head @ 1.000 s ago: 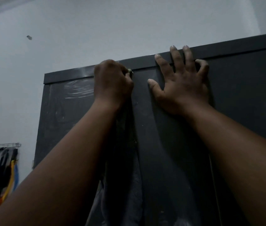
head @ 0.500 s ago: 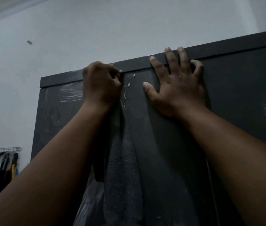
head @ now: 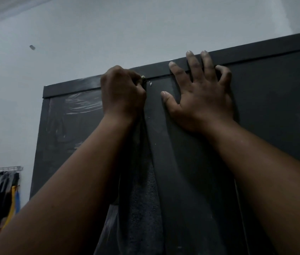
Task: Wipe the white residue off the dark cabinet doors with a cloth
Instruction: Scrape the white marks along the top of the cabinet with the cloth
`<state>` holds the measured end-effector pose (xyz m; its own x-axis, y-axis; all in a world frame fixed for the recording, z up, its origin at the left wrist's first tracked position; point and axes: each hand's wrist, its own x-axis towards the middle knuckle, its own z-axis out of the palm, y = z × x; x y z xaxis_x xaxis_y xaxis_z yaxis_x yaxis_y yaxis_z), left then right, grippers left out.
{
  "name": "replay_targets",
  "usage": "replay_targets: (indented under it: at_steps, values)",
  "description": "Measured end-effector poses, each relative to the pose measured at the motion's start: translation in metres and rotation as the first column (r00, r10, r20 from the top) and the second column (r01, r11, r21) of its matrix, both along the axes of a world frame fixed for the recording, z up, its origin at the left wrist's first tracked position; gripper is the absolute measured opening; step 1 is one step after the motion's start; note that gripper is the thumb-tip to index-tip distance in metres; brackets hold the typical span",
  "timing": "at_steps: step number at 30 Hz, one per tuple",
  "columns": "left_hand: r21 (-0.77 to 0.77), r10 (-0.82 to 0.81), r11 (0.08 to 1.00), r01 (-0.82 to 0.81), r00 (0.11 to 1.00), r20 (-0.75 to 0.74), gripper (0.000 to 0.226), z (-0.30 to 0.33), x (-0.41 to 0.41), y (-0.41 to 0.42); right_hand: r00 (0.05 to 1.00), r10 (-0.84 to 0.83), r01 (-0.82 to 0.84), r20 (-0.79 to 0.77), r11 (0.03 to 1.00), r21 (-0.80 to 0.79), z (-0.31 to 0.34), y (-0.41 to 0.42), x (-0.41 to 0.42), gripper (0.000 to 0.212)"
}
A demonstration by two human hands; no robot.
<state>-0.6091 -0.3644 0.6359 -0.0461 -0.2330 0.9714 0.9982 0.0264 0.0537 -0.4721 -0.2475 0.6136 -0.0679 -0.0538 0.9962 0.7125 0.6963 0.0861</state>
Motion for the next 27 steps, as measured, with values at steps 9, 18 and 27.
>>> replay_targets:
  at_steps: [9, 18, 27]
  values:
    - [-0.148, 0.001, 0.988, -0.042, 0.964, -0.265, 0.016, -0.007, -0.007, -0.006, 1.000, -0.012, 0.011, 0.007, 1.000, 0.007, 0.000, 0.000, 0.000, 0.075]
    - [-0.102, -0.041, 0.995, 0.022, 0.982, -0.186, 0.017, -0.009, -0.007, -0.003, 1.000, -0.003, 0.003, 0.006, 1.000, 0.001, -0.002, 0.000, 0.001, 0.076]
    - [-0.198, -0.019, 0.978, -0.062, 0.923, -0.384, 0.009, -0.030, -0.032, -0.021, 1.000, -0.016, 0.016, 0.005, 1.000, 0.000, -0.002, 0.001, 0.000, 0.075]
